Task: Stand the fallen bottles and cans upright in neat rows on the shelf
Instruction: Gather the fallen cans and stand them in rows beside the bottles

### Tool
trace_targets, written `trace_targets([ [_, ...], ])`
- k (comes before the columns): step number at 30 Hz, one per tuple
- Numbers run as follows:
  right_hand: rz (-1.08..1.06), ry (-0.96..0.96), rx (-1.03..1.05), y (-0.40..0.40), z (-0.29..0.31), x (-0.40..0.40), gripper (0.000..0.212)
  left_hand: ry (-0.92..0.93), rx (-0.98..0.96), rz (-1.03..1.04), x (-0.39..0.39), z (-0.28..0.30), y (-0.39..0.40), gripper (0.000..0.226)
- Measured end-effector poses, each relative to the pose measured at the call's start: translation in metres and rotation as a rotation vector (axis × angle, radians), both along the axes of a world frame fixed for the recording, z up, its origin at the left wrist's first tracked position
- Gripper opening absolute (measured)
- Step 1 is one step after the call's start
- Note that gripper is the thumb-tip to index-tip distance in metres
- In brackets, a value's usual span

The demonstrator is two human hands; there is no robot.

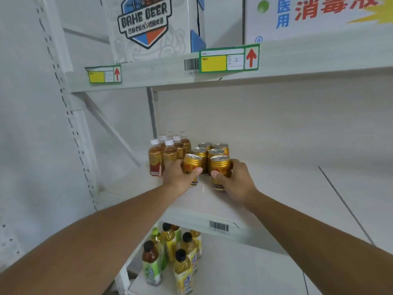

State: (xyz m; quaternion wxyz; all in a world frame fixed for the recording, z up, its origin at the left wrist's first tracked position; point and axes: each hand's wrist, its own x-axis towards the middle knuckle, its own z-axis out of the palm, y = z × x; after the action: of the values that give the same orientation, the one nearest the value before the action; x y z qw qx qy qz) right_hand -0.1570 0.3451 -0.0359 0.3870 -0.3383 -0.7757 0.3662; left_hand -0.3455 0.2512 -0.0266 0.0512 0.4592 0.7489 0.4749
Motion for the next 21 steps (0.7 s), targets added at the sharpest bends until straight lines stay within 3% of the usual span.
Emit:
trace_targets([
  [7, -0.174, -0.049, 0.064, -0.007, -0.006, -0.023, 0.046, 0.028, 0.066, -0.112, -0.028, -0.017, 0.007, 0.054],
  [15, -0.299, -0.084, 0.097, -0.019, -0.008, -0.052, 0.060, 0.080, 0.090, -0.203, -0.045, -0.021, 0.014, 0.052],
  [21, -0.344, -0.113, 0.125, -0.017, -0.013, -0.053, 0.063, 0.012, 0.138, -0.255, -0.053, -0.030, 0.016, 0.040],
])
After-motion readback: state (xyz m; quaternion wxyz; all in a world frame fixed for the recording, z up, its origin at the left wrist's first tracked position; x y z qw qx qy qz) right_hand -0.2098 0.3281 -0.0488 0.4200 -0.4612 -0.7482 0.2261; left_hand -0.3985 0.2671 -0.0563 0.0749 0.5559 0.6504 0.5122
